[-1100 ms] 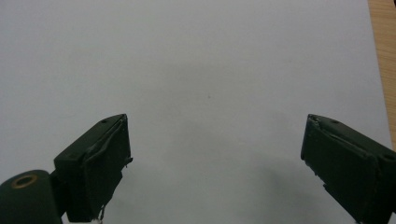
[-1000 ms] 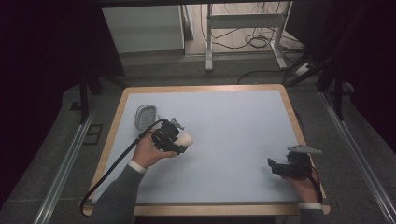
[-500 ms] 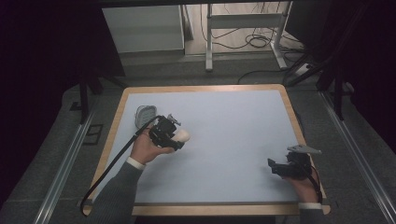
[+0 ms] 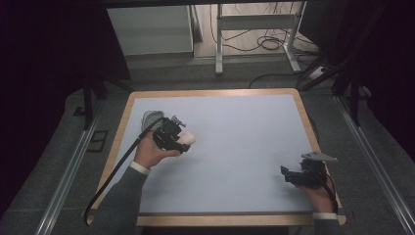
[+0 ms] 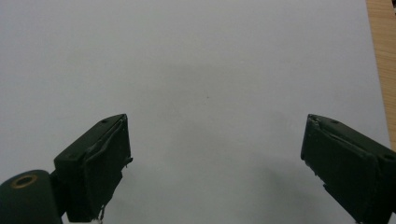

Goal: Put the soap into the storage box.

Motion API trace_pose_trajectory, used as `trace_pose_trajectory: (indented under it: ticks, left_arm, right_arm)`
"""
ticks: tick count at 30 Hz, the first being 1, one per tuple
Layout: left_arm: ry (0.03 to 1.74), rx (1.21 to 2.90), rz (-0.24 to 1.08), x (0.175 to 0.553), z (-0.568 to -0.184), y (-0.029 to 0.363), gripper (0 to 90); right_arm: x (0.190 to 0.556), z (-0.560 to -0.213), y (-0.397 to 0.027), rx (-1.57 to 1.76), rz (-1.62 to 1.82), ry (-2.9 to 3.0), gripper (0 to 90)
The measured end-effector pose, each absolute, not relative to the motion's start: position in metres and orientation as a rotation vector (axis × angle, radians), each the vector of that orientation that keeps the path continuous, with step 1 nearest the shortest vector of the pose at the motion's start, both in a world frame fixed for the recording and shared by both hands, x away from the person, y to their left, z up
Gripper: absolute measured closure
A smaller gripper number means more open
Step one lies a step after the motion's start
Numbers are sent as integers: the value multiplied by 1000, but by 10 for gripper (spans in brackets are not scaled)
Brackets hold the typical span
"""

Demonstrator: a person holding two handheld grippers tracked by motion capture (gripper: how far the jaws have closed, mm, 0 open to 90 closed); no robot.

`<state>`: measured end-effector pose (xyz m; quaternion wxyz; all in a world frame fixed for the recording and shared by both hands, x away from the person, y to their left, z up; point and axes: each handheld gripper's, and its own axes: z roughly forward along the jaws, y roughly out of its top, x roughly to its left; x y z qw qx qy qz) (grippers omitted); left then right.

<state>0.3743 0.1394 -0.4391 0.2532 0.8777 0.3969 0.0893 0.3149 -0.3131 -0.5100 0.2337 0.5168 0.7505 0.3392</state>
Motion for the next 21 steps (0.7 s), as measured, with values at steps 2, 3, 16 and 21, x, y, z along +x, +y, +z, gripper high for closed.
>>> trace_pose_trajectory:
  ticks: [2,3,16,21]
  left_arm:
    - [1078,2383,246,376,-437,140,496]
    - [1078,2380,246,376,-436,140,496]
    - [1081,2376,275,381,-427,144,496]
    - [1095,2375,275,384,-427,147,496]
  right_arm:
    - [315,-510,-313,1418,933,2062,81]
    - [315,-510,-313,1417,935,2062,81]
    - [314,-508,-312,1397,947,2058,81]
    - [314,-508,-313,1401,947,2059,81]
